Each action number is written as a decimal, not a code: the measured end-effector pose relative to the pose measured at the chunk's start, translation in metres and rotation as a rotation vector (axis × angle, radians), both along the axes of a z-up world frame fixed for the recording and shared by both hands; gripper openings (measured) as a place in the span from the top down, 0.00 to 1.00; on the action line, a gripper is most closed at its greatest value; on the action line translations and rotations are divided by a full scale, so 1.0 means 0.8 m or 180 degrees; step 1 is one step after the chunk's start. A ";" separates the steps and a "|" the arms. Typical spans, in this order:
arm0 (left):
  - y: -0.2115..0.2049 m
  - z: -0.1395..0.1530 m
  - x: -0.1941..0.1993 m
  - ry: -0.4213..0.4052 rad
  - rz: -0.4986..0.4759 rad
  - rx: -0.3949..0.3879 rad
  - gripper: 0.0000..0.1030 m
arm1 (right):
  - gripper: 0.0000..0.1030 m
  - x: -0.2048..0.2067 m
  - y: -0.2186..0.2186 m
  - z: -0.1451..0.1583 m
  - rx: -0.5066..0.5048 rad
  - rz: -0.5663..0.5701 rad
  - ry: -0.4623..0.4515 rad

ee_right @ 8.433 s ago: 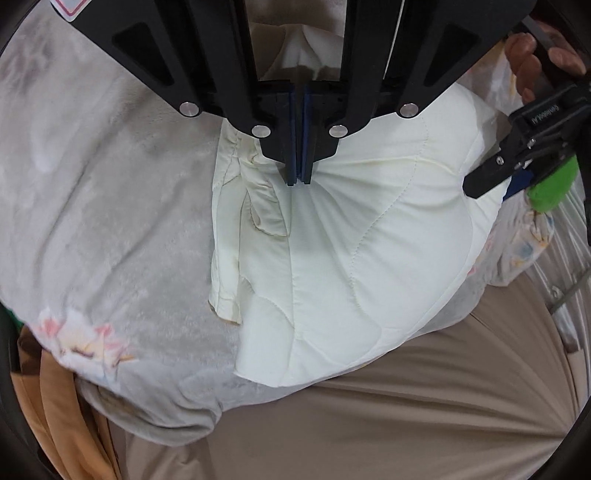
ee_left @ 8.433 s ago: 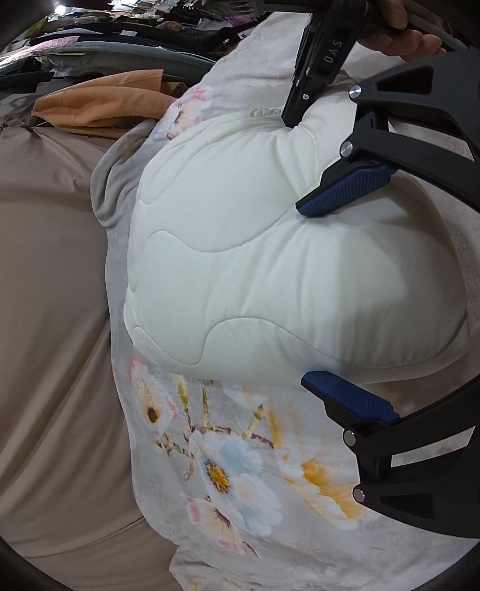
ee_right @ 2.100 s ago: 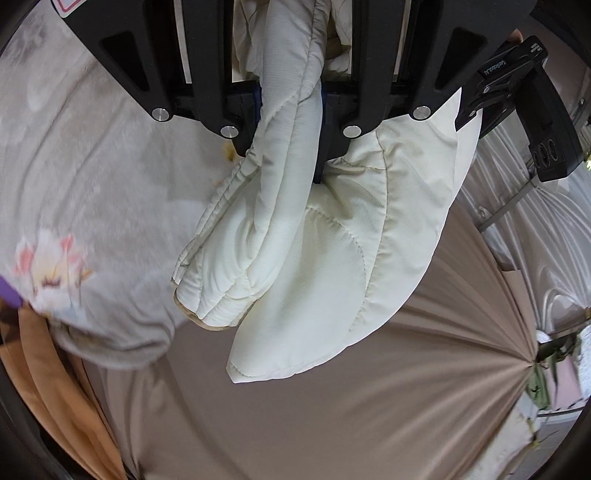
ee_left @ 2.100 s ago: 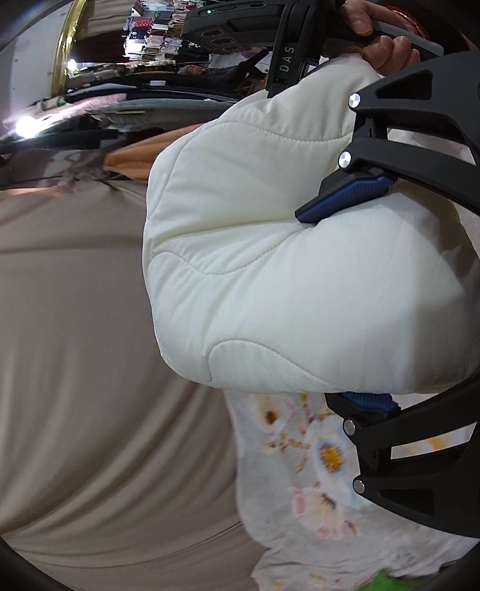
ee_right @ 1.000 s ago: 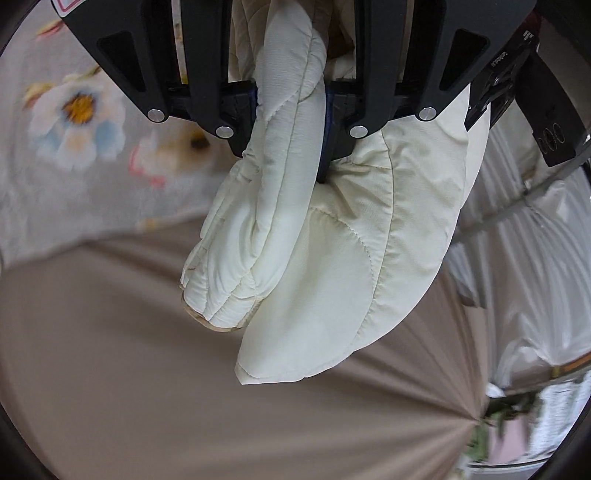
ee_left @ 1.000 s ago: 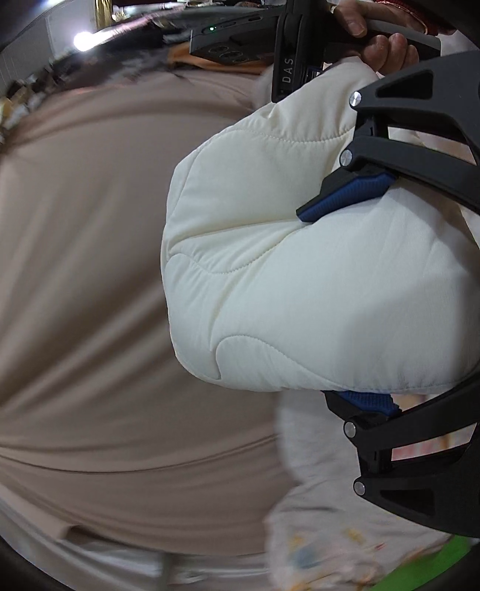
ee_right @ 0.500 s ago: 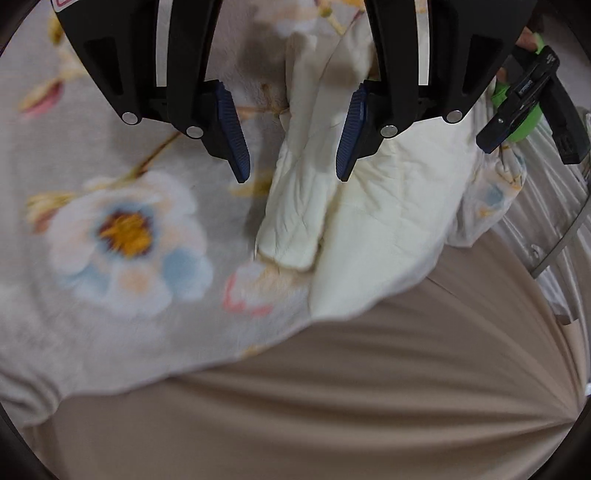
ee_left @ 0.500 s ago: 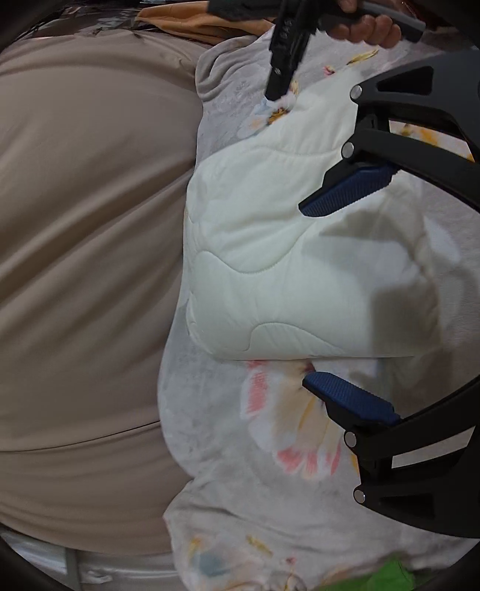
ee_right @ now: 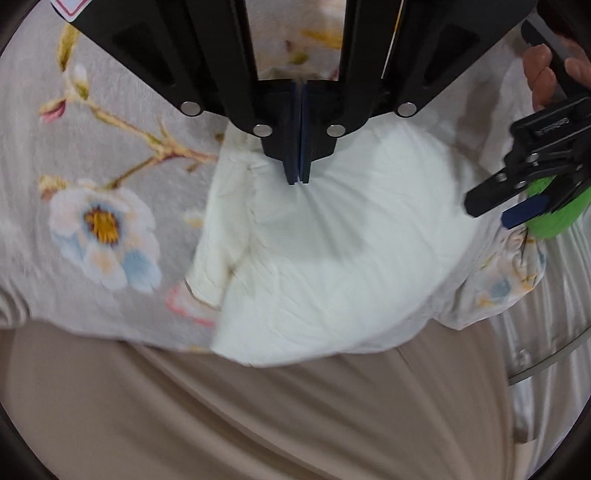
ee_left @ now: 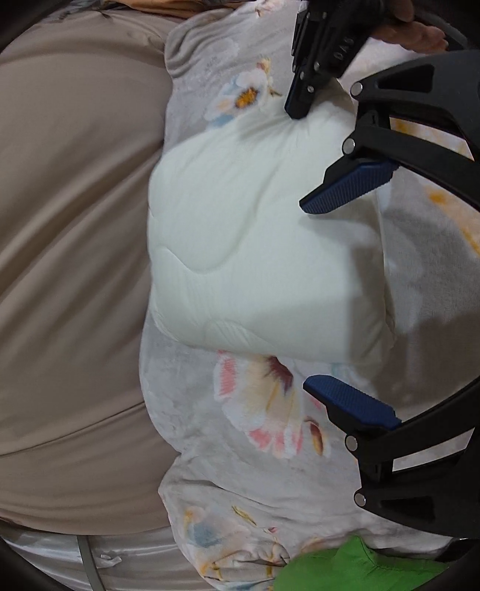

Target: Fold large clothes

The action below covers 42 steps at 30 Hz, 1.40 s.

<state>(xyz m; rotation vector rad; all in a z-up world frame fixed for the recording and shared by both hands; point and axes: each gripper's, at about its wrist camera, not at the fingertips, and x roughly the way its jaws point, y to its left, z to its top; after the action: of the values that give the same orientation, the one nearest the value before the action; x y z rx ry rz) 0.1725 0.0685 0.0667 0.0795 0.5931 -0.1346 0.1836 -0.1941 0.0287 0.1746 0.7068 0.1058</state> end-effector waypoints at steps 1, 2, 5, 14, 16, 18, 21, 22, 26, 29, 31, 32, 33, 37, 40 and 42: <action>0.000 -0.005 0.003 0.0019 0.0001 0.0011 0.15 | 1.00 0.005 -0.004 -0.009 0.0006 0.0001 0.0035; 0.000 -0.012 0.007 0.0055 -0.0005 -0.0003 0.15 | 1.00 0.005 -0.004 -0.015 -0.0008 0.0009 0.0047; 0.001 -0.027 0.015 0.0117 -0.0001 -0.0008 0.15 | 1.00 0.009 0.001 -0.026 -0.0063 0.0019 0.0033; -0.008 -0.042 0.007 0.0039 0.0014 0.0071 0.13 | 1.00 -0.003 0.012 -0.022 -0.0098 -0.0081 -0.0114; -0.010 -0.039 -0.003 -0.0021 0.0014 0.0107 0.13 | 1.00 -0.017 0.010 -0.008 -0.0005 -0.0158 -0.0137; -0.009 -0.034 -0.016 -0.0079 0.0010 0.0149 0.13 | 0.91 -0.042 0.014 0.012 -0.0030 -0.0253 -0.0213; -0.004 -0.027 -0.043 -0.0177 0.0030 0.0135 0.06 | 0.62 -0.080 0.026 0.031 -0.0284 -0.0449 -0.0303; -0.002 -0.026 -0.054 -0.0219 0.0040 0.0127 0.05 | 0.58 -0.095 0.030 0.034 -0.0373 -0.0527 -0.0323; -0.004 -0.035 -0.094 -0.0282 0.0027 0.0141 0.05 | 0.51 -0.144 0.042 0.018 -0.0466 -0.0704 -0.0264; -0.010 -0.051 -0.118 -0.0221 0.0009 0.0192 0.05 | 0.49 -0.165 0.046 -0.008 -0.0434 -0.0792 -0.0121; -0.013 -0.063 -0.128 -0.0139 0.0037 0.0209 0.05 | 0.49 -0.172 0.049 -0.024 -0.0398 -0.0831 -0.0007; -0.014 -0.067 -0.130 -0.0079 0.0045 0.0196 0.05 | 0.49 -0.175 0.052 -0.031 -0.0377 -0.0841 0.0034; -0.016 -0.071 -0.132 -0.0007 0.0050 0.0179 0.05 | 0.49 -0.177 0.054 -0.038 -0.0365 -0.0847 0.0062; -0.017 -0.076 -0.137 0.0027 0.0135 0.0183 0.05 | 0.49 -0.177 0.060 -0.051 -0.0412 -0.0898 0.0103; -0.020 -0.078 -0.140 -0.0002 0.0180 0.0233 0.05 | 0.46 -0.177 0.062 -0.051 -0.0454 -0.0940 0.0081; -0.018 -0.079 -0.140 -0.0007 0.0223 0.0239 0.05 | 0.45 -0.177 0.064 -0.053 -0.0499 -0.0934 0.0079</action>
<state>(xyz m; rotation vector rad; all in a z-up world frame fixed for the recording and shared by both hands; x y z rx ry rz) 0.0605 0.0540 0.0035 0.1314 0.5979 -0.0442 0.0417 -0.1426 -0.0138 0.1280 0.7040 -0.2321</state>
